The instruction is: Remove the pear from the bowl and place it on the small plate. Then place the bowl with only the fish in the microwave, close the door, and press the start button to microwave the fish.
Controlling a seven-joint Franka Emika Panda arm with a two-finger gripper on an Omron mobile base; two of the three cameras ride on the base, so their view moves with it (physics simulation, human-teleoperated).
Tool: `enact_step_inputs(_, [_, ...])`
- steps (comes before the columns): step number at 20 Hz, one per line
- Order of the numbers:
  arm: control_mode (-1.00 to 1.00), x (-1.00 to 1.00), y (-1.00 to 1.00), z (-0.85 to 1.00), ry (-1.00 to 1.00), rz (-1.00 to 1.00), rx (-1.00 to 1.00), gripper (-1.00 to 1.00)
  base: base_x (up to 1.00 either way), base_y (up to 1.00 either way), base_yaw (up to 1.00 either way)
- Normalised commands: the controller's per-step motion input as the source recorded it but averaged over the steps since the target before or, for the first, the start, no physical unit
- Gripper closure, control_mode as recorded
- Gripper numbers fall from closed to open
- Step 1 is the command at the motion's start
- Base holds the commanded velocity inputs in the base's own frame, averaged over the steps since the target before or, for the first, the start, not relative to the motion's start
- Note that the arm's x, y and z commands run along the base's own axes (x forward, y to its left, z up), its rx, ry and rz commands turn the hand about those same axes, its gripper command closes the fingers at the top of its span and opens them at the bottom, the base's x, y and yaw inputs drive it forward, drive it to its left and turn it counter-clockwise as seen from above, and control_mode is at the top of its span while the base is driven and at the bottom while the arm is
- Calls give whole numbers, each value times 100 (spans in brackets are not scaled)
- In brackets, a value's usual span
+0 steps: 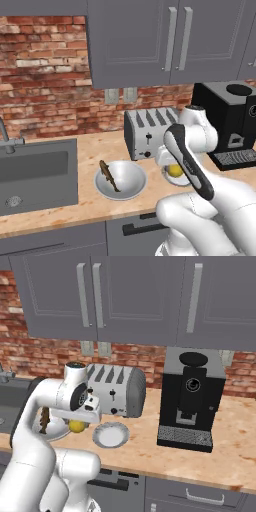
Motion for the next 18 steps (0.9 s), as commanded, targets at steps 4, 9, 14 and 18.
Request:
enact_step_inputs(4, [-100,4,-96,-3,20,-7,9,100,0,0,0])
enact_step_inputs(9, [-100,23,-45,-21,25,-5,2,100,0,0,0])
enact_step_inputs(14, [-100,28,-5,-35,20,0,0,100,0,0,0])
enact_step_inputs(18, [-100,53,0,-27,8,-5,0,100,0,0,0])
